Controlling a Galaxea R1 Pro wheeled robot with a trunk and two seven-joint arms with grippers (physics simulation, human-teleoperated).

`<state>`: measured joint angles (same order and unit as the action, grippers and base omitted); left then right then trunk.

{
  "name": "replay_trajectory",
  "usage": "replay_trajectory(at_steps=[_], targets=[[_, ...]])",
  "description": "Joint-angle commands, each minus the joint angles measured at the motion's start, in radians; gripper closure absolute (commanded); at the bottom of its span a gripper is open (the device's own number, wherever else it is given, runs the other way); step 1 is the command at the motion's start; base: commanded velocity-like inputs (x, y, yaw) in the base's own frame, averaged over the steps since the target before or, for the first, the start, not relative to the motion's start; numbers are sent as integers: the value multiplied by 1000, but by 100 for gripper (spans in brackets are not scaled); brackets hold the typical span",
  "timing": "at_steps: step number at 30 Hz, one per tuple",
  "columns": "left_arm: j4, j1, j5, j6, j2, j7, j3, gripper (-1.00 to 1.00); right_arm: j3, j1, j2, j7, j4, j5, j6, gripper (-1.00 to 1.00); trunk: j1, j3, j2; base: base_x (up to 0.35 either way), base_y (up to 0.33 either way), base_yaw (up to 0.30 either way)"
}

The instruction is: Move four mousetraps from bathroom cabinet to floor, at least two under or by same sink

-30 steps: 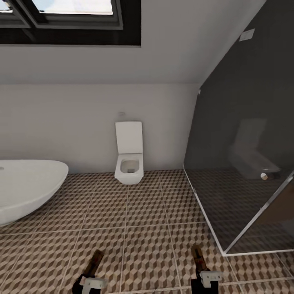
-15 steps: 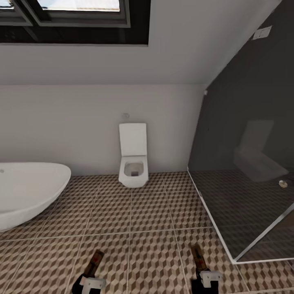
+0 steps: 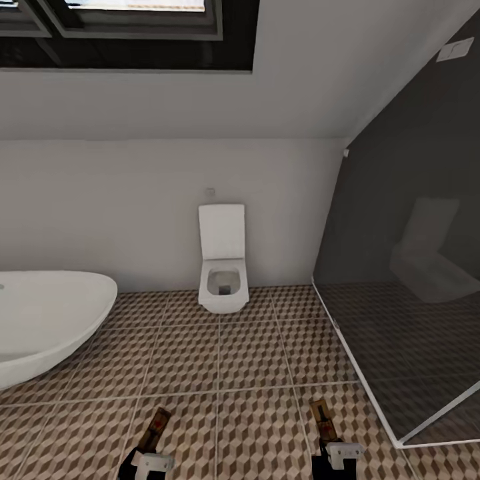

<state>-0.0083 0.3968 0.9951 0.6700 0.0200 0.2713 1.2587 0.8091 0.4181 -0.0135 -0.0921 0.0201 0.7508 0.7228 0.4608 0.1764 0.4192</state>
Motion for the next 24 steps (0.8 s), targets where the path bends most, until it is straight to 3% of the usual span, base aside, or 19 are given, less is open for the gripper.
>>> replay_trajectory(at_steps=[1,12,24], targets=[[-1,1,-4,-1,0,14,8,100,9,1,0,-9,0,1,1,100,1,2,2,63,33,0],[-1,1,-4,-1,0,14,8,100,9,1,0,-9,0,1,1,100,1,2,2,24,6,0],[-1,1,-4,-1,0,14,8,100,10,1,0,-9,0,1,0,100,1,2,2,180,0,0]])
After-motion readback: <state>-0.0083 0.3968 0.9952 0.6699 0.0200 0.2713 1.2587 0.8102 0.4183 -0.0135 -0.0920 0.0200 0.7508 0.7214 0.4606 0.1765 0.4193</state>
